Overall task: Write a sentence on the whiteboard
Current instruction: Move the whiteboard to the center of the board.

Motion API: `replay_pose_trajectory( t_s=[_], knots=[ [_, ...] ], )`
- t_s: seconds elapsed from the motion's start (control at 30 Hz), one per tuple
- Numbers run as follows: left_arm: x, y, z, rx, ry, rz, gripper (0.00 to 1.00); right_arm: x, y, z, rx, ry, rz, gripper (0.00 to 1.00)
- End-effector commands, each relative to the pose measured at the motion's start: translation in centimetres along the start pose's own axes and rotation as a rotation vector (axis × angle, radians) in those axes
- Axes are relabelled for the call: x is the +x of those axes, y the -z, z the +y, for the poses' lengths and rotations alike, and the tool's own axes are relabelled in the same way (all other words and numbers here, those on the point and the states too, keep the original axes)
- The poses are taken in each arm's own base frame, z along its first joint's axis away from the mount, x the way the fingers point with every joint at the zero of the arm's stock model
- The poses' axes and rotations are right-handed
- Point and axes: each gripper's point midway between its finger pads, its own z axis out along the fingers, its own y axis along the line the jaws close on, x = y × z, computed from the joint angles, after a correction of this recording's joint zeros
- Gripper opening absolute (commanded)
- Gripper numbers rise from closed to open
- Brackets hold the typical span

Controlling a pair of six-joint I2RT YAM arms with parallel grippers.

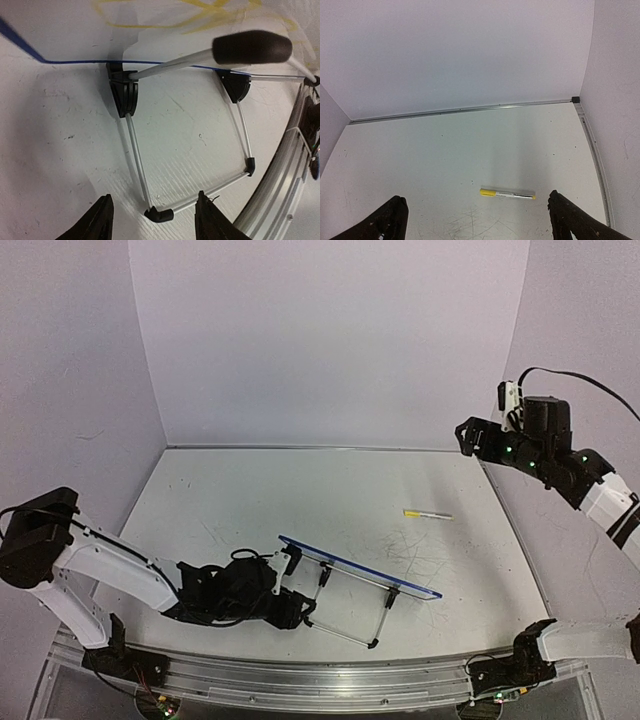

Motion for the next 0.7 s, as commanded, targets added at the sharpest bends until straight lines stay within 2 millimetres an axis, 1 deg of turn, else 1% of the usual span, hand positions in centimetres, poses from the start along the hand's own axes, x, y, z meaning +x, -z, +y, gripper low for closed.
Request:
replay_pose_trajectory(
  t_s=[0.0,0.1,0.13,0.23,0.33,0.37,0.4,0.43,0.53,0.6,0.67],
  knots=[
    [-2.6,-0.8,-0.8,-0.082,-0.069,-0.138,0.53,-1.1,1.4,0.2,-0.025,-0.032,-0.050,0.98],
    [-2.5,0.0,0.7,-0.142,-0.040,-0.173,0.48,-1.0,1.7,0.3,-0.039,-0.039,-0.052,0.98],
    [-2.4,0.4,1.3,-0.157,-0.035,-0.182,0.48,-0.9,1.7,0.4,-0.043,-0.043,-0.050,0.98],
    [-2.1,1.4,2.1,-0.169,-0.016,-0.195,0.50,-0.2,1.1,1.0,-0.074,-0.042,-0.019,0.98],
    [-1.2,1.9,2.6,-0.174,-0.005,-0.186,0.54,0.6,0.2,1.6,-0.104,-0.032,0.019,0.98],
    [-0.7,2.1,2.6,-0.173,-0.015,-0.183,0.57,0.9,0.0,1.7,-0.107,-0.030,0.028,0.98],
    [-0.4,2.5,2.6,-0.179,-0.030,-0.186,0.64,1.1,-0.2,1.8,-0.113,-0.026,0.036,0.98],
    [0.3,2.8,2.6,-0.178,-0.043,-0.180,0.68,1.2,-0.3,1.9,-0.118,-0.023,0.042,0.98],
    [1.9,3.7,2.4,-0.170,-0.070,-0.173,0.74,1.5,-0.6,2.1,-0.127,-0.018,0.056,0.98],
    [2.8,4.3,1.4,-0.144,-0.120,-0.168,0.74,1.7,-0.9,2.1,-0.126,-0.015,0.063,0.98],
    [3.7,4.9,-0.5,-0.106,-0.195,-0.168,0.74,2.0,-1.1,2.1,-0.123,-0.013,0.071,0.98]
  ],
)
